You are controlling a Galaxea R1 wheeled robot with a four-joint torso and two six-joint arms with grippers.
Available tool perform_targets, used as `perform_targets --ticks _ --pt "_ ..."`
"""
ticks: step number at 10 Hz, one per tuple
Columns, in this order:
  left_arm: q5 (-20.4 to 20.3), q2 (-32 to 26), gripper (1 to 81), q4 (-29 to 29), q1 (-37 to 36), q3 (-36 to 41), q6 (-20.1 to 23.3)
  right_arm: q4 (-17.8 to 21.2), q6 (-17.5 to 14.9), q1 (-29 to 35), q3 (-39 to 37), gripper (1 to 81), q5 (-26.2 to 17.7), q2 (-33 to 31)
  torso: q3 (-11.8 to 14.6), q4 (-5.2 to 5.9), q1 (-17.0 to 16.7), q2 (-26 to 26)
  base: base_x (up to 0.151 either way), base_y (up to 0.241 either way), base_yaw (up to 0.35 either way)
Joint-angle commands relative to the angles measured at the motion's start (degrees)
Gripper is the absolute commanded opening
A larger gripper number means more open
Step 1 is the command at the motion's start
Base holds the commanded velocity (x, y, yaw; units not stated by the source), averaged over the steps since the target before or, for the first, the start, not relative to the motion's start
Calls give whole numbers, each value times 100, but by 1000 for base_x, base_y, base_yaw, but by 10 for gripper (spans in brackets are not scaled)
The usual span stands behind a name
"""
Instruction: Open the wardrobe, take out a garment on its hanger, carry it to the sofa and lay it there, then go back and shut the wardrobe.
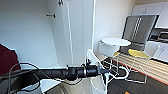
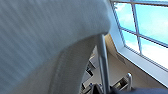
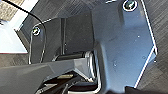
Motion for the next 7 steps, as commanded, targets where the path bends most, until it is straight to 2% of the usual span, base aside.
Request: perform_targets --ticks 1,7 --pt "-195 -36 10 186 -966 242 111 -1 -14 171 67 811 -276 56 0 0 0 0 0 0 -247" --pt "-186 -36 10 195 -966 277 120 -1 -14 171 67 811 -276 56 0 0 2 0 0 0 -247"
